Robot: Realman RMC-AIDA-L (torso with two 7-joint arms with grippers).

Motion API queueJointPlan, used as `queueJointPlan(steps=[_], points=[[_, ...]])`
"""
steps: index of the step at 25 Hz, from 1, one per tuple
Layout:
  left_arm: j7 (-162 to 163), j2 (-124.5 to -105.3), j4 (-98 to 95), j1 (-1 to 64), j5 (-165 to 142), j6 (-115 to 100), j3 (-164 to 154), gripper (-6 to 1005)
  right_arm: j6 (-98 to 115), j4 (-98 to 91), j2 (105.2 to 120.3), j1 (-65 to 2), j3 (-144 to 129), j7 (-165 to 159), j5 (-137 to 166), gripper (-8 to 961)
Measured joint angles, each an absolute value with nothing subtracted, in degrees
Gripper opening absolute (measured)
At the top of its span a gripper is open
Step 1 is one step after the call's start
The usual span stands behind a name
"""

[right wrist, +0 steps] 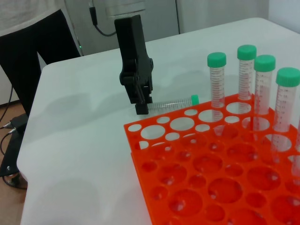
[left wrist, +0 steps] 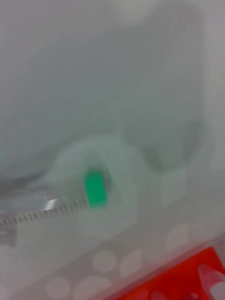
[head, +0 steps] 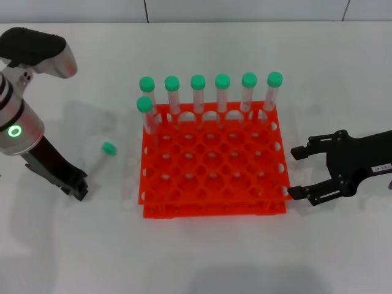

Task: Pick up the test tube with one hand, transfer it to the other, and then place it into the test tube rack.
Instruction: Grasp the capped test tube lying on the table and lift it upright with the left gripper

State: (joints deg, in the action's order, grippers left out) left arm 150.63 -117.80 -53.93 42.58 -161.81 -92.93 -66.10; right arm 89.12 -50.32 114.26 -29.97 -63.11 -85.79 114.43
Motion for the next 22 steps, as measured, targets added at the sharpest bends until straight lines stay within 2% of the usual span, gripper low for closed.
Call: queueJointPlan(steps=[9, 22], points=[[151.3, -117.76, -54.1, 42.6, -162.3, -92.0, -66.6, 193, 89.1, -50.0, 114.26, -30.4, -63.1, -85.8, 114.4, 841], [148.7, -116.85, -67.3, 40.6, -161.5, -96.9, -60.5, 190, 89.1, -49.9, 114.26, -30.4, -63.1, -85.9, 114.4, 841]])
